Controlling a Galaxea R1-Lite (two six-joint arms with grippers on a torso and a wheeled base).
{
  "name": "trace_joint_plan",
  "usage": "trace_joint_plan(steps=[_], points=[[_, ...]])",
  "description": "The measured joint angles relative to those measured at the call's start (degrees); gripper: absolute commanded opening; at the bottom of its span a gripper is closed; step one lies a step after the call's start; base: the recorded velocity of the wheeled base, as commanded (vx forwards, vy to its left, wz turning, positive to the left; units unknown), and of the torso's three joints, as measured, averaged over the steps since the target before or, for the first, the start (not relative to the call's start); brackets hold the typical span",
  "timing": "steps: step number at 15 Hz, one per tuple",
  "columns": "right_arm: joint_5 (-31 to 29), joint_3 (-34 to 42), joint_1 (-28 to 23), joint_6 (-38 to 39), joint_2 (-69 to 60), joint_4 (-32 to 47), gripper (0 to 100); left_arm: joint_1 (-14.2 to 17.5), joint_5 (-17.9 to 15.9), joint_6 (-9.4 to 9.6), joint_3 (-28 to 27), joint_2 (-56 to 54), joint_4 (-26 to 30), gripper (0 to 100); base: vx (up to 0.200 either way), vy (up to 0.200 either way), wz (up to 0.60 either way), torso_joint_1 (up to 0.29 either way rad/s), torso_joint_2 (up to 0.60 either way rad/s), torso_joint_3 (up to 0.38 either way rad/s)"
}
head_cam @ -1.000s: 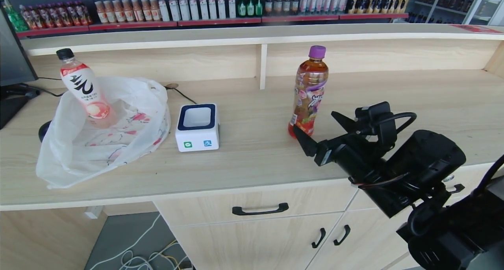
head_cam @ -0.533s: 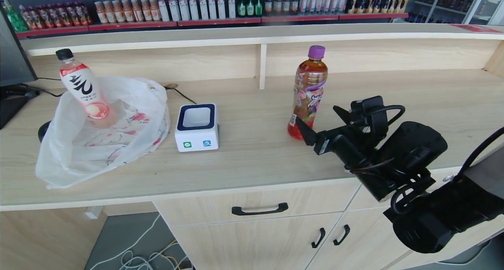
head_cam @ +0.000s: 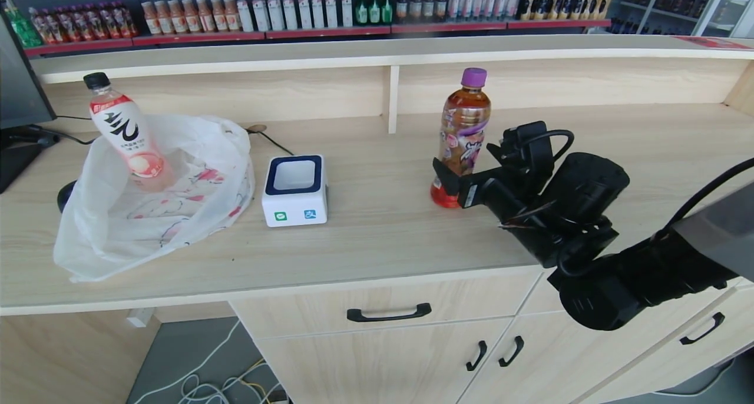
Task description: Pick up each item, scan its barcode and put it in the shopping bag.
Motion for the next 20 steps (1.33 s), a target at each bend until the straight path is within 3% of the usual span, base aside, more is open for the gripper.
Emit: trace_joint_plan(steps=[4, 20], points=[[-0.11, -4.74, 0.0, 0.11, 1.3, 2.66, 100, 0.0, 0.0, 0.0, 0.0, 0.0, 0.0, 100, 0.0, 0.0, 0.0, 0.0, 0.0, 0.0], [-2.66, -9.79, 1.33, 0.04, 5.24, 3.78, 100, 0.0, 0.0, 0.0, 0.0, 0.0, 0.0, 100, 0.0, 0.0, 0.0, 0.0, 0.0, 0.0]])
